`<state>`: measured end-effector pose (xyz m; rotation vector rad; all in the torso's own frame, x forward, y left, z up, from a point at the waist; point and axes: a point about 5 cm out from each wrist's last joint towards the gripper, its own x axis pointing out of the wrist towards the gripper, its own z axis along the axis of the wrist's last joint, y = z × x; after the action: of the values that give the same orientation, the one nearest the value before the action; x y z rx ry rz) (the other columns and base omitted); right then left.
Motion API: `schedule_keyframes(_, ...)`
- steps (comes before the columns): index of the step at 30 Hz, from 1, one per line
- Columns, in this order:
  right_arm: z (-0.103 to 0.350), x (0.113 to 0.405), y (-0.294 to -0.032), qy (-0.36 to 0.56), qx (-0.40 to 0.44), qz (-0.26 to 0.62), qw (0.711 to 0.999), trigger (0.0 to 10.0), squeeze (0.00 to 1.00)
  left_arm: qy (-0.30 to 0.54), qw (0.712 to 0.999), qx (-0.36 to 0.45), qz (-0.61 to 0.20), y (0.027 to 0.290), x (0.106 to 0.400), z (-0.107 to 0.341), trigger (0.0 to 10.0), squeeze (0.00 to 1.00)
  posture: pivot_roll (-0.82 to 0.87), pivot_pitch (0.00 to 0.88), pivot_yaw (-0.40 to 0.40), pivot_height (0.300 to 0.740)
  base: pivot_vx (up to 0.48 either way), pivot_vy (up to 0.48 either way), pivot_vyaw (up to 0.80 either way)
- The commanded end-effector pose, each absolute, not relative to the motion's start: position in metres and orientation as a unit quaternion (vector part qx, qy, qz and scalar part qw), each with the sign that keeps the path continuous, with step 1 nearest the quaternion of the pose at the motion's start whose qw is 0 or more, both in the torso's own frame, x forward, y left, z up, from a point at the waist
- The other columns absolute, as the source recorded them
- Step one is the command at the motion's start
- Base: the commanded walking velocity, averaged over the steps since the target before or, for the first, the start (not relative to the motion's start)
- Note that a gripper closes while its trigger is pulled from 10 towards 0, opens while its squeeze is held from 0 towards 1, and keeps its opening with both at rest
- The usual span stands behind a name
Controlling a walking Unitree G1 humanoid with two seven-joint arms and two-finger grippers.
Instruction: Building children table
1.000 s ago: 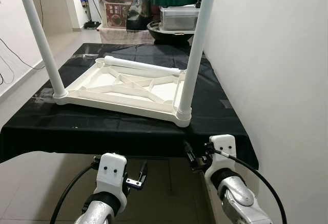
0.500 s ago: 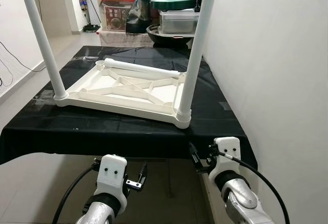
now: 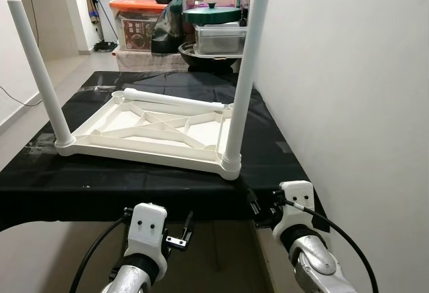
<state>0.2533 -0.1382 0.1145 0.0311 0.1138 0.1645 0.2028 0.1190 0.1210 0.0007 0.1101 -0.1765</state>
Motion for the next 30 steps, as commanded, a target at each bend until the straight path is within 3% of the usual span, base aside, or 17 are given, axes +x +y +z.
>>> schedule_keyframes(1,0.113,0.255,-0.14,0.057,0.013,0.078,0.995,10.0,0.0,0.06,0.995,0.001,-0.086,0.119,0.202,0.119,10.0,0.0,0.09,0.0,-0.038,0.74,0.262,0.0,0.0)
schedule_keyframes(5,0.117,0.26,-0.148,0.049,-0.001,0.05,0.998,10.0,0.0,0.059,0.995,0.002,-0.083,0.12,0.203,0.119,10.0,0.0,0.09,0.003,-0.039,0.74,0.259,0.0,0.0)
schedule_keyframes(14,0.122,0.265,-0.203,0.05,-0.044,-0.138,0.988,10.0,0.0,0.064,0.995,-0.003,-0.078,0.122,0.204,0.119,10.0,0.0,0.09,0.01,-0.039,0.74,0.11,0.0,0.0)
schedule_keyframes(27,0.131,0.269,-0.207,0.038,-0.052,-0.177,0.982,10.0,0.0,0.064,0.995,-0.008,-0.074,0.122,0.203,0.119,10.0,0.0,0.1,0.016,-0.044,0.74,0.0,0.0,0.0)
schedule_keyframes(30,0.133,0.276,-0.201,0.035,-0.029,-0.146,0.988,10.0,0.0,0.064,0.995,-0.01,-0.074,0.122,0.203,0.12,10.0,0.0,0.09,0.019,-0.044,0.74,0.0,0.0,0.0)
